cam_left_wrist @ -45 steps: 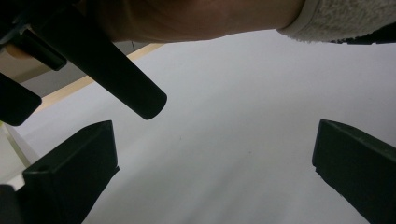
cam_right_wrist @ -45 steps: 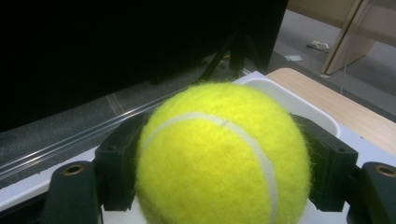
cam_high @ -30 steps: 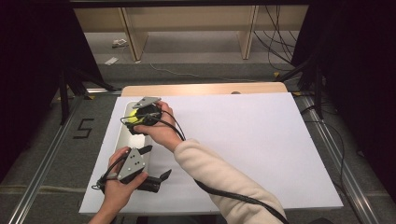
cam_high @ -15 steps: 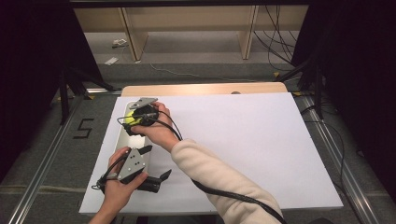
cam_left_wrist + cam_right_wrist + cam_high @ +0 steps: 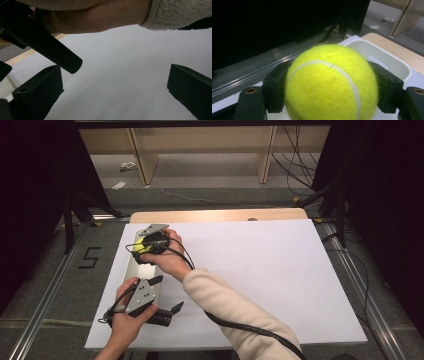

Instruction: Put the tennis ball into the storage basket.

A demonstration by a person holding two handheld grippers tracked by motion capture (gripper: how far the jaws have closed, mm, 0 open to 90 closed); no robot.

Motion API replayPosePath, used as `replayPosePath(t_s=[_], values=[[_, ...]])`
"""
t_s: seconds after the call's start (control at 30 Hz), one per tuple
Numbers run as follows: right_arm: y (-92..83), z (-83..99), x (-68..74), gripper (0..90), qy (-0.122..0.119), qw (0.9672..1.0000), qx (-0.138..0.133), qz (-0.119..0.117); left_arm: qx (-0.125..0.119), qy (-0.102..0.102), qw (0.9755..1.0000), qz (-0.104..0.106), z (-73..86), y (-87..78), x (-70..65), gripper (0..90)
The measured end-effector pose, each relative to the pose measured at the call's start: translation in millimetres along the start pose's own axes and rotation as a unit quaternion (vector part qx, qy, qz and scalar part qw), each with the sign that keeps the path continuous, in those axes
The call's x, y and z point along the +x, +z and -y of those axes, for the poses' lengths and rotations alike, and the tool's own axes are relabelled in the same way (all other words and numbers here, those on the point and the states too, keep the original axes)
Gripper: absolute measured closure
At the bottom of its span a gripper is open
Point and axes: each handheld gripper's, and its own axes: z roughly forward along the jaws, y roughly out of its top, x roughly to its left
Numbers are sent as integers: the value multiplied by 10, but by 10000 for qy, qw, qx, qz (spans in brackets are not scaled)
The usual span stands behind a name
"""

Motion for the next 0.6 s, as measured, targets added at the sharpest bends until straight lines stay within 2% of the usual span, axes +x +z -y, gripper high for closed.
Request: replayPosePath(t_s=[0.4, 0.6], values=[[52, -12, 52, 267, -71, 9996, -13, -255, -4, 17, 10000, 0, 0, -5, 6, 0], [61, -12, 57, 267, -88, 9997, -1, -234, -2, 11, 10000, 2, 0, -4, 5, 0]])
